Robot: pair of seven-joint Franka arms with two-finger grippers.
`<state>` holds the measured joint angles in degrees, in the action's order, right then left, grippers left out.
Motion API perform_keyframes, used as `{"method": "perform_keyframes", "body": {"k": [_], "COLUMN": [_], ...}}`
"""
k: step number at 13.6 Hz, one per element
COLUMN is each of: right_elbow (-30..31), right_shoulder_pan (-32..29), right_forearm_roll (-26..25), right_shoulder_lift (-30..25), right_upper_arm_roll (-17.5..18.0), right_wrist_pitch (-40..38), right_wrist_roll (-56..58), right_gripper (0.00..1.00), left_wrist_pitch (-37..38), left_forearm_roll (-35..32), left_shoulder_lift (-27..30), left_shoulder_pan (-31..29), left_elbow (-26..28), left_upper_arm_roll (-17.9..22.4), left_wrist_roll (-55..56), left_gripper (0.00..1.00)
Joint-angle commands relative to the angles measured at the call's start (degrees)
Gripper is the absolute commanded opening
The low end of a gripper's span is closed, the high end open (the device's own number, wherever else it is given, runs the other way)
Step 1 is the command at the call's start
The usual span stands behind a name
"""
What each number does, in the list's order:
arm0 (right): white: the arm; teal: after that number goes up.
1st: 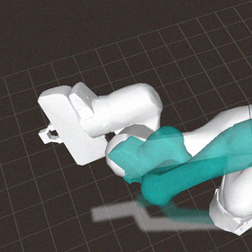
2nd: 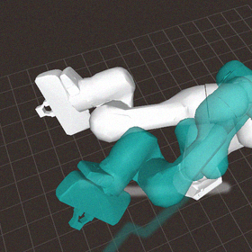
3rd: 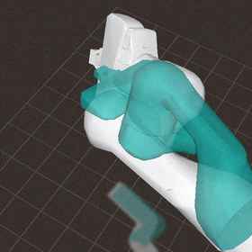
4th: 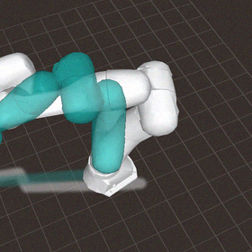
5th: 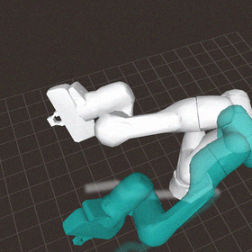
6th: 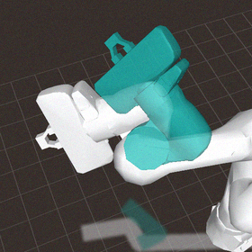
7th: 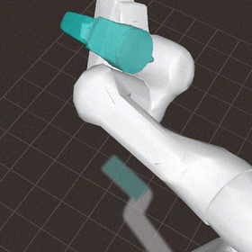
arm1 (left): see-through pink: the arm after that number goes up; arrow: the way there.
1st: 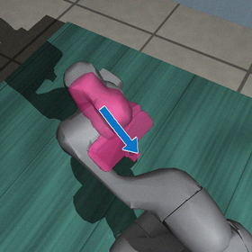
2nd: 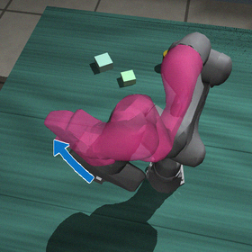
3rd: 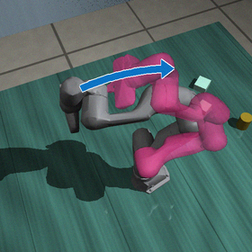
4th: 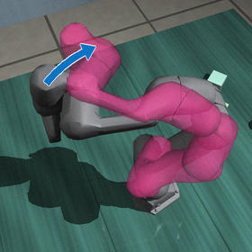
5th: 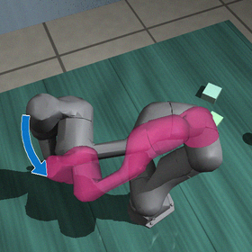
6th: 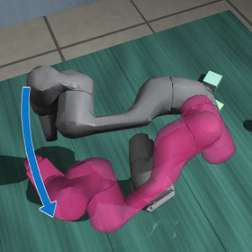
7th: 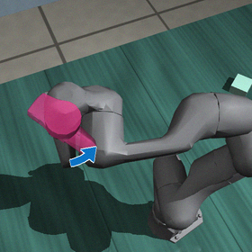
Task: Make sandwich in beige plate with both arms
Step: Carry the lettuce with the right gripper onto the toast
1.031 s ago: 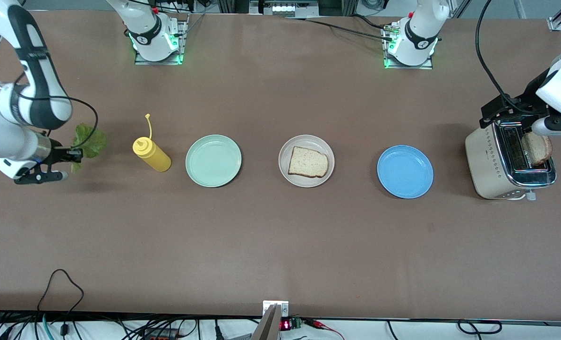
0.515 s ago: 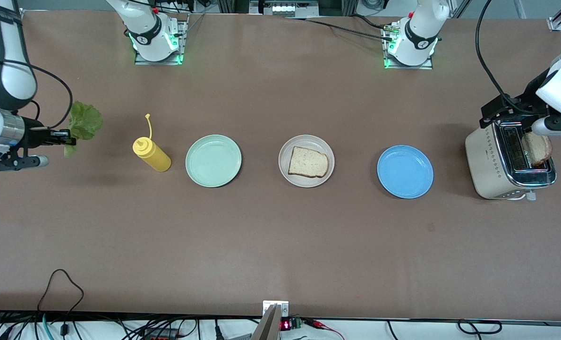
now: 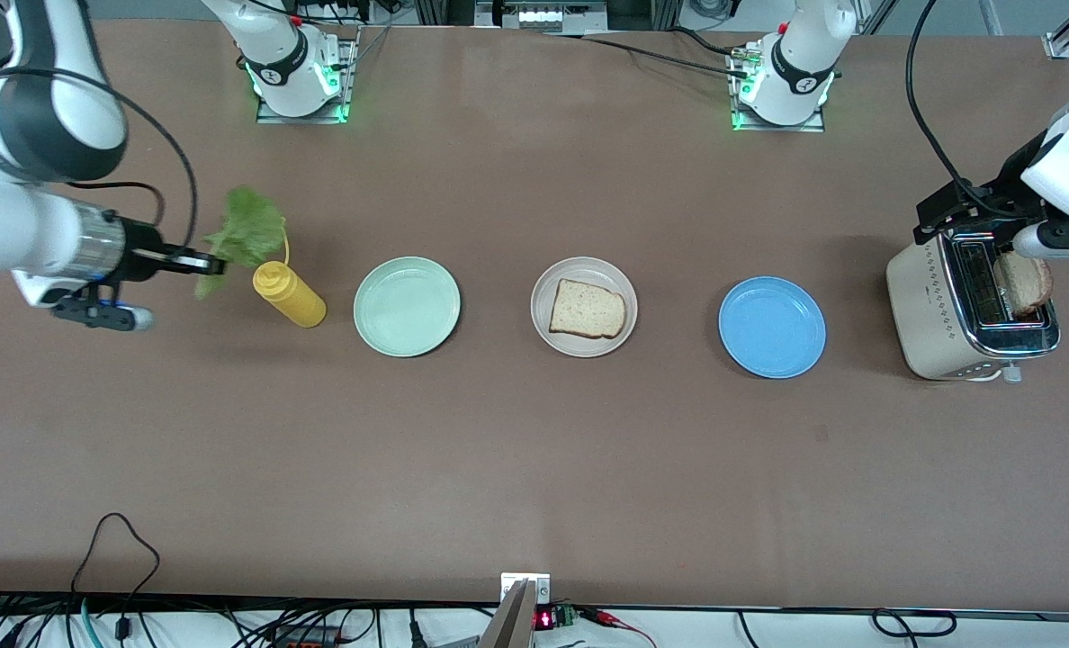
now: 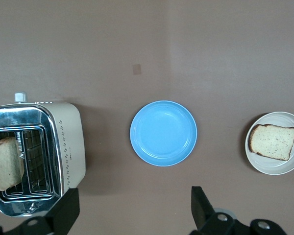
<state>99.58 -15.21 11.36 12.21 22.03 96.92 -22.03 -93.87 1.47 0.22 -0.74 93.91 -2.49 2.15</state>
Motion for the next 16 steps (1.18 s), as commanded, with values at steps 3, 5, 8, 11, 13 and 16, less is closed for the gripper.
{"method": "perform_keyframes", "body": {"k": [3, 5, 8, 11, 13, 16], "right_elbow": [-3.2, -3.3, -3.3, -5.0, -6.2, -9.4], "right_shoulder_pan": [11.9, 17.1, 24.3, 29.7, 32.9, 38.9], "right_forearm_roll": [2.3, 2.3, 2.2, 1.8, 1.3, 1.3], "right_shoulder_lift": [6.0, 9.2, 14.3, 20.1, 23.3, 28.2], "right_upper_arm_roll": [-0.2, -0.2, -0.2, -0.6, -1.1, -4.4], "right_wrist_pitch": [7.4, 13.6, 24.3, 34.7, 39.7, 44.5], "right_wrist_roll": [-26.2, -35.8, -50.4, -63.7, -68.6, -75.6], "right_gripper": [0.0, 0.0, 0.0, 0.0, 0.0, 0.0], "left_wrist_pitch": [0.1, 0.1, 0.1, 0.1, 0.1, 0.1], "left_forearm_roll": [0.2, 0.2, 0.2, 0.2, 0.2, 0.2], "left_shoulder_lift": [0.0, 0.0, -0.1, -0.1, -0.2, -0.2], "left_shoulder_pan": [-0.2, -0.2, -0.2, -0.3, -0.3, -0.3], "left_elbow": [-0.8, -0.8, -0.8, -0.8, -0.8, -0.8], "left_upper_arm_roll": [-0.1, -0.1, 0.2, 0.4, 0.5, 0.5], "left_wrist_roll": [0.0, 0.0, 0.0, 0.0, 0.0, 0.0], "left_gripper": [1.0, 1.0, 1.0, 1.0, 1.0, 1.0]}}
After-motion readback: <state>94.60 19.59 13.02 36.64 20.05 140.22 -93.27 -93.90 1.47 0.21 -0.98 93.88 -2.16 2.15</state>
